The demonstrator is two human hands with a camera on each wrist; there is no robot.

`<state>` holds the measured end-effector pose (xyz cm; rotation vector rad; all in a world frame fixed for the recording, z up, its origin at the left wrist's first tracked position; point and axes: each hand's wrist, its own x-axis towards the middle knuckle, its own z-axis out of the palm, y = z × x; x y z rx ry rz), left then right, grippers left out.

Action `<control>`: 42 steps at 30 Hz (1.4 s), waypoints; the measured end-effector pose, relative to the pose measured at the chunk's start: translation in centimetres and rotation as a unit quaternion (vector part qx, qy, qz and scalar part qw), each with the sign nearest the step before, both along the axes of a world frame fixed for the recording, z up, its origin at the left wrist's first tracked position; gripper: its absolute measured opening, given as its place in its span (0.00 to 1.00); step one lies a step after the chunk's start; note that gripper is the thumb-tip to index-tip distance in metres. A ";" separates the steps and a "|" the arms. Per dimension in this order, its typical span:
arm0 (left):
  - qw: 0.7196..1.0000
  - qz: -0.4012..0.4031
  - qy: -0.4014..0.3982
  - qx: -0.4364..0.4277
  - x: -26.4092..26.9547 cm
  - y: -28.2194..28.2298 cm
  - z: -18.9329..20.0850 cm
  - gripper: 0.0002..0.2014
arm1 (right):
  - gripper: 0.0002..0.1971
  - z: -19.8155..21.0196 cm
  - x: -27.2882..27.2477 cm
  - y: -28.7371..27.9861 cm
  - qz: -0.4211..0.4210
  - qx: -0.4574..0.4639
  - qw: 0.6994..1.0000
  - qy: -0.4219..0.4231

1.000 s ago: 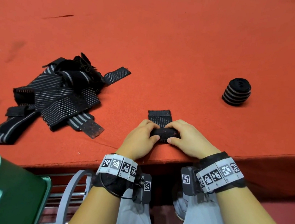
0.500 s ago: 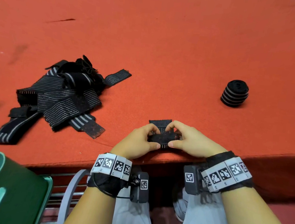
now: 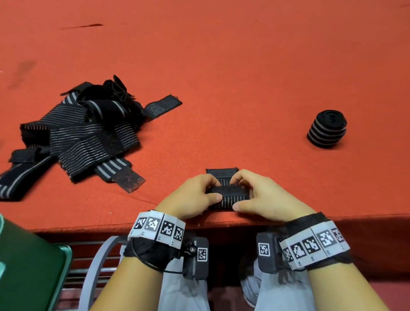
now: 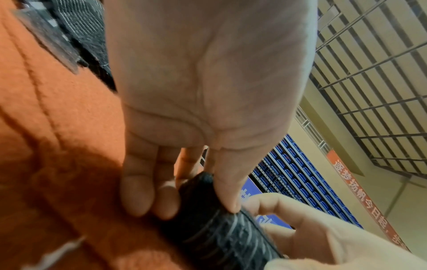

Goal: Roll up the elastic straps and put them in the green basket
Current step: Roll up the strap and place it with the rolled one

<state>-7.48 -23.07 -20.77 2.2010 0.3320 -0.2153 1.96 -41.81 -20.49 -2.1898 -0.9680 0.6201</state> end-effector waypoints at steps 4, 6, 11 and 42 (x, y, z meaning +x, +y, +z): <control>1.000 0.010 -0.028 0.006 0.1 -0.1 0.2 0.07 | 0.20 -0.7 0.6 0.4 -0.005 -0.009 1.000 -0.027; 0.998 0.015 -0.045 0.041 0.1 0.0 0.2 0.08 | 0.17 -0.9 0.8 0.6 -0.013 -0.011 1.000 -0.025; 0.993 0.004 -0.057 0.108 0.1 0.2 0.0 0.22 | 0.16 -0.9 1.1 1.0 -0.012 -0.021 0.999 -0.047; 0.991 -0.006 -0.065 0.118 0.3 -0.1 -0.4 0.18 | 0.17 -1.6 1.1 1.5 -0.078 0.003 0.995 -0.058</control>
